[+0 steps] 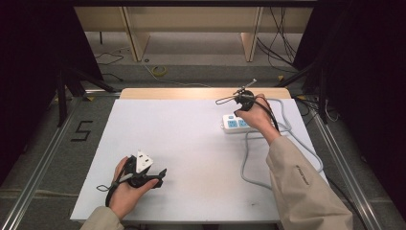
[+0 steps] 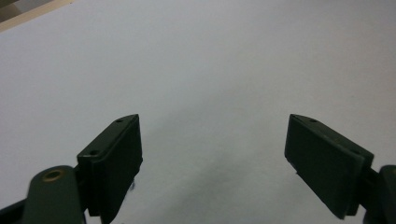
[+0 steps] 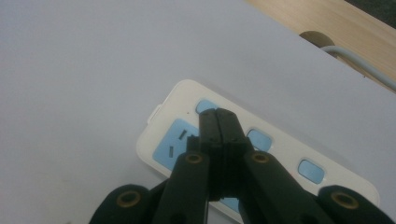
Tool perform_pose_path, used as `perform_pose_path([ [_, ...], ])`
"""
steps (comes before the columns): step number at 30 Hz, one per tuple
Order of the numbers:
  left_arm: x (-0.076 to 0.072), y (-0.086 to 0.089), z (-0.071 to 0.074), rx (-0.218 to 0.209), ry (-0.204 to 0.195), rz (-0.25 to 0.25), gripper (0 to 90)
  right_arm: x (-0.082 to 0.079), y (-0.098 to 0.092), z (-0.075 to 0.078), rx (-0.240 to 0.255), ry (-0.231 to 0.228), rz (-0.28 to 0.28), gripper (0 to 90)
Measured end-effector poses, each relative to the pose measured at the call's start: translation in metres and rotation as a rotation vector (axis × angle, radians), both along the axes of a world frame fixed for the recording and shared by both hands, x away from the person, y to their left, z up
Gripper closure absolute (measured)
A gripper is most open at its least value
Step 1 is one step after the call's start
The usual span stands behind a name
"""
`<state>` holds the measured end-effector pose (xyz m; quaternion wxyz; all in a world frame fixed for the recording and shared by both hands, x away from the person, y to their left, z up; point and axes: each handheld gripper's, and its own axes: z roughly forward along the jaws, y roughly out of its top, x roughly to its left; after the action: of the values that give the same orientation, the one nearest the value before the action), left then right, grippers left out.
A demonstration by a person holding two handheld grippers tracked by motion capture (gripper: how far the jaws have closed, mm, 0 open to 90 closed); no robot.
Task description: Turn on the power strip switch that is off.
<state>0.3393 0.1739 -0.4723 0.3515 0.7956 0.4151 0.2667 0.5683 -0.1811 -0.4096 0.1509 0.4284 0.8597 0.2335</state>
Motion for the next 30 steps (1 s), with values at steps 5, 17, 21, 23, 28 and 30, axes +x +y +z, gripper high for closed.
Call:
perform_pose_path([
  [5, 0.0, 0.0, 0.0, 0.001, 0.0, 0.0, 18.8, 0.003, 0.001, 0.0, -0.001, 0.004, -0.001, 90.0],
  [17, 0.0, -0.001, -0.001, 0.0, 0.0, 0.0, 18.8, 0.008, 0.004, -0.003, -0.008, 0.015, -0.007, 90.0],
  [21, 0.0, 0.0, 0.0, 0.001, 0.001, -0.001, 18.8, 0.01, 0.006, -0.005, -0.008, 0.018, -0.007, 90.0],
  [23, 0.0, 0.0, 0.0, 0.001, 0.001, -0.001, 18.8, 0.011, 0.006, -0.005, -0.009, 0.017, -0.008, 90.0],
  [28, 0.0, 0.0, 0.0, 0.0, 0.001, -0.001, 18.8, 0.012, 0.008, -0.006, -0.009, 0.018, -0.007, 90.0],
  [30, 0.0, 0.0, 0.0, 0.0, 0.001, -0.001, 18.9, 0.013, 0.008, -0.006, -0.01, 0.019, -0.008, 90.0],
])
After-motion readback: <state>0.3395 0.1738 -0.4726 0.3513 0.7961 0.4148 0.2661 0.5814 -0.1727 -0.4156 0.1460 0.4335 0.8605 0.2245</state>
